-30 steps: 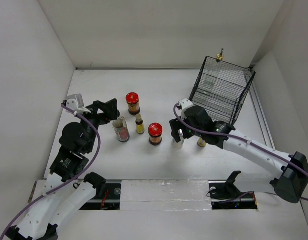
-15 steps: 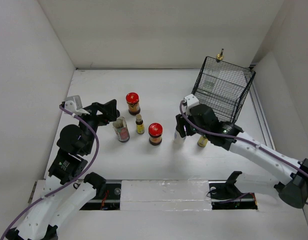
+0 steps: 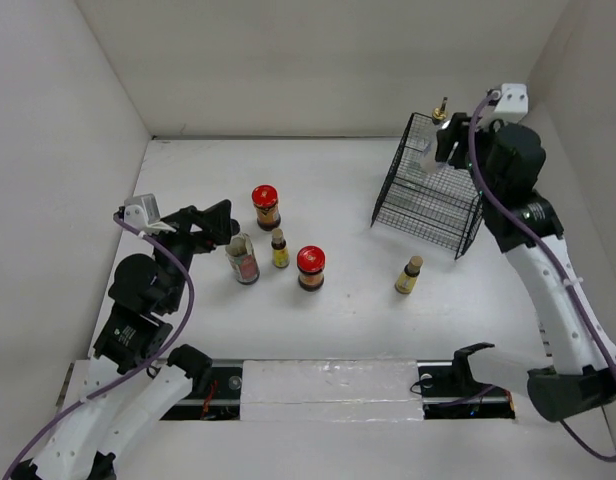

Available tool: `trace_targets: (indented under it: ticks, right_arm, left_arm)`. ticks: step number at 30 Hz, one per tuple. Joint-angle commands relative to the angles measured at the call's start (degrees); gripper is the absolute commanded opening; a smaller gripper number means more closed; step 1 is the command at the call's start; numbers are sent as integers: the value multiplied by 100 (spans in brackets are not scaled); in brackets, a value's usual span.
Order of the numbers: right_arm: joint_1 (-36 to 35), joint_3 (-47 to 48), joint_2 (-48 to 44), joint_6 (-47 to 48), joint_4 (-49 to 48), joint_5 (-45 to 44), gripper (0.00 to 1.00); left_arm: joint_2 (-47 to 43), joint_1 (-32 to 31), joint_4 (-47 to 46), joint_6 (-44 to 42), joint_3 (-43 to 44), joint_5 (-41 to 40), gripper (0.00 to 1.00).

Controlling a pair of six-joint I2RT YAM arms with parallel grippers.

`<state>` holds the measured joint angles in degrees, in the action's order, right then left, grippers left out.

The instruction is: Organize the condiment bottles

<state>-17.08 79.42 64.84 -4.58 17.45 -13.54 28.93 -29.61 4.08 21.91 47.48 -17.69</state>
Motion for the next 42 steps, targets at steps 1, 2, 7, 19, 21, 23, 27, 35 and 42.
trace_targets:
  ticks: [1, 2, 7, 19, 21, 23, 27, 35, 42]
  right_arm:
    - [669, 741, 597, 106, -576, 518, 50]
    - [810, 881, 739, 106, -576, 589, 50]
    - [1663, 1698, 1661, 106, -637, 993, 50]
    - [2086, 1964, 2559, -7, -1024, 1424, 50]
    - [2086, 1788, 2621, -8, -1077, 1486, 50]
    - [2086, 1648, 2622, -61, -1147, 1539, 50]
    - [2034, 1138, 2622, -113, -1332, 1539, 50]
    - [1928, 488, 2736, -218, -1552, 1407, 52]
    - [1875, 373, 3236, -272, -1605, 1477, 55]
  left_arm:
    - [-80, -10, -249, -55, 42, 55, 81]
    - [-80, -10, -249, -55, 42, 55, 81]
    - [-28, -10, -241, -55, 42, 55, 81]
    - [25, -10, -293, -55, 42, 55, 81]
    - [25, -10, -293, -55, 42, 55, 81]
    - [25, -10, -293, -55, 42, 55, 81]
    - [25, -10, -293, -55, 42, 55, 81]
    - [25, -10, -293, -55, 42, 117, 81]
    - [-28, -10, -293, -55, 42, 117, 81]
